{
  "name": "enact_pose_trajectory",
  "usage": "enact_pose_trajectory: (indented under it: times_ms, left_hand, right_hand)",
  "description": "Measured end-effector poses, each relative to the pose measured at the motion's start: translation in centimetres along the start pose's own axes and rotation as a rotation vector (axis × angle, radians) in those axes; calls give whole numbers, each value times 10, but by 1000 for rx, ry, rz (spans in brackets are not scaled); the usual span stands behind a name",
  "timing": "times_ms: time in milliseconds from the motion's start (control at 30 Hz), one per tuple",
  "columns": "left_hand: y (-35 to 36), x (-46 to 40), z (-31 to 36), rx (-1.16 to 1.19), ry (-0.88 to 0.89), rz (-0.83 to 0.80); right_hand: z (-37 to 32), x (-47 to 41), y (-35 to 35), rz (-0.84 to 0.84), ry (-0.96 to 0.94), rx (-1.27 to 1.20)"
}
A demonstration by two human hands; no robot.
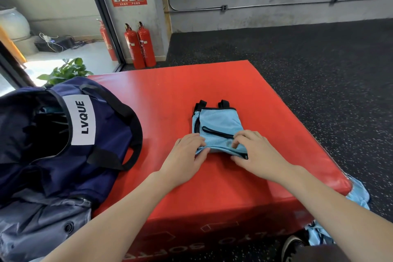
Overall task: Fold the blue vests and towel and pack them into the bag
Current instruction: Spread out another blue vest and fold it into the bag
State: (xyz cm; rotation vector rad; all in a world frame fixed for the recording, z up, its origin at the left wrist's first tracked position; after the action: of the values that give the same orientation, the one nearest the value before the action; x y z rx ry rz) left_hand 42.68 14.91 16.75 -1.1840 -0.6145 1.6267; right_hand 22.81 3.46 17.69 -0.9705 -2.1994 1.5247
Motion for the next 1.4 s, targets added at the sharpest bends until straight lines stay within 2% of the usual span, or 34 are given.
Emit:
enact_pose_trajectory:
  times_ms: [133,233,433,667,833,933,1033,1133,1267,1333,1400]
  left_hand:
    - [-10,2,9,74,-89,23]
    - [-20,5,21,207,-147,104]
    - [-24,5,32,460,-319,209]
    - [-18,-3,14,528,-468,250]
    - [-10,-11,0,482,-510,262]
    - [-7,-15,-6,383,-506,217]
    - [-5,-20,-11,181,-442,151]
    - [-3,-29,-5,8,-207,116]
    - [5,-37,12,27,12,-76]
    - [9,-37,16,-29,6,-170]
    - [8,-36,18,-79,-80,-222]
  right_hand:
    - [5,2,-16,-11,93,-212]
    - [4,4,-27,-12,139,-372]
    - [0,2,-32,-35,201,-557]
    - [2,-14,-19,104,284,-485]
    - [11,-25,-4,96,317,-373]
    - [17,-29,0,111,380,-287]
    - [19,-31,0,93,445,-213]
    - [20,-30,1,77,485,-186]
    - [22,-27,0,87,525,-110]
    - [21,-26,-1,99,542,-27]
    - [19,-25,-4,123,559,16]
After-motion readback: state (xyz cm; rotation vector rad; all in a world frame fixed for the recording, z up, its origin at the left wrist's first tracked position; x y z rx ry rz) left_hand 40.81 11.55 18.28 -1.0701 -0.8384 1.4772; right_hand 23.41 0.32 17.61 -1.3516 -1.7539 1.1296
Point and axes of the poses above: each hand's wrist, its own x-axis away from the middle knuckle, its own y-axis out of the palm, z = x × y, the point moved 3 cm from there along -x, towards the middle knuckle, and after that the axes turned 5 degrees about y, right-handed, at the moved point
